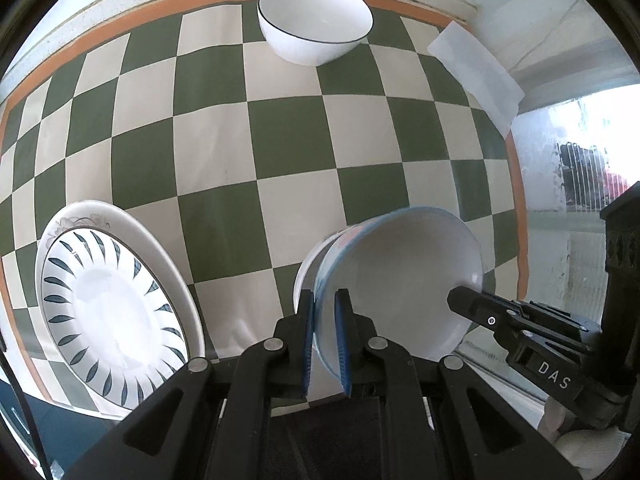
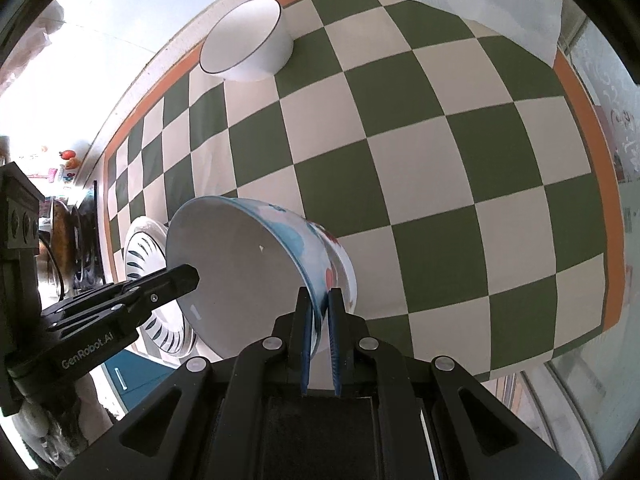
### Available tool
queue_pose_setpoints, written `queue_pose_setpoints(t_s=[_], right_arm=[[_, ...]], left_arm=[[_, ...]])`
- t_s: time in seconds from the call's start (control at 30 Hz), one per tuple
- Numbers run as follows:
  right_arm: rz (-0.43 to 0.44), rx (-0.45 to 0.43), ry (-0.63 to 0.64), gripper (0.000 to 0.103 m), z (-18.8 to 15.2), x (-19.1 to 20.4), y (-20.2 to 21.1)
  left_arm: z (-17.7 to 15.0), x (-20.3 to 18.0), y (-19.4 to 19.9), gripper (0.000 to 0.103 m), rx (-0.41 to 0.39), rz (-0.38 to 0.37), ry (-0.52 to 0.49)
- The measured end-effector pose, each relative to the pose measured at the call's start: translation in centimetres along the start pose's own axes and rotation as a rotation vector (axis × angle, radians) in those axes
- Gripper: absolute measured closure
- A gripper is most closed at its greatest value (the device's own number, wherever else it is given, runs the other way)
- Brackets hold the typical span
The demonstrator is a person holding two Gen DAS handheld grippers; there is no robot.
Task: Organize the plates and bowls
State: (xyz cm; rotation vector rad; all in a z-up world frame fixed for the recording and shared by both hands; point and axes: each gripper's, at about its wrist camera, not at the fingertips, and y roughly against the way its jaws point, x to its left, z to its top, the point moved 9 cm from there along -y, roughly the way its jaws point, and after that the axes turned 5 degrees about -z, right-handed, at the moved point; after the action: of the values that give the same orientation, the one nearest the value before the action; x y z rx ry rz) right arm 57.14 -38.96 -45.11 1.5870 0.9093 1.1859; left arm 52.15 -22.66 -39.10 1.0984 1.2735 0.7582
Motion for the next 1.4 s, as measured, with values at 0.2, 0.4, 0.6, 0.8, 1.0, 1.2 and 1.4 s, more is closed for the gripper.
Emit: queue_pose_setpoints(t_s=[0.2,0.4,0.6,0.8,1.0,1.2,1.4], right_arm=[[-0.012,0.019,0.009,0.094,-0.4,0.0,-0.7],[-0.025,0.041,0.011,0.094,-0.7,-0.1,-1.8],[-0.028,0.06,0.003,0.094,-0.6,-0.5,-2.1],[-0.013,0.073,0.015,0.094,-0.2,-0.5,-1.8],[0.034,0.018,0.03,0.092,1.8,0.1,2.3],[0.09,-0.119,0.052,0.045,7.8,1.7,6.2],[0.166,-0.238,0.045,0.037,15.3,2.9,6.6]], left_arm=[[-0.4,0.5,-1.0,0.094,0.019,0.016,0.001],[-0.6,0.6,-1.7,0.094,0.042,0.026,0.005],[-0.6,0.5,-2.1,0.095,0.048,0.034,-0.014],[-0.1,-0.3,-1.1,0.094,0.028,0.016,-0.01],[3.5,-0.5,4.3,0.088,-0.114,0.064,-0.024],[10.0,2.0,7.1,0.08,-0.224,0.082,0.072],[16.5,4.7,10.2,0.08,-0.473,0.081,0.124]])
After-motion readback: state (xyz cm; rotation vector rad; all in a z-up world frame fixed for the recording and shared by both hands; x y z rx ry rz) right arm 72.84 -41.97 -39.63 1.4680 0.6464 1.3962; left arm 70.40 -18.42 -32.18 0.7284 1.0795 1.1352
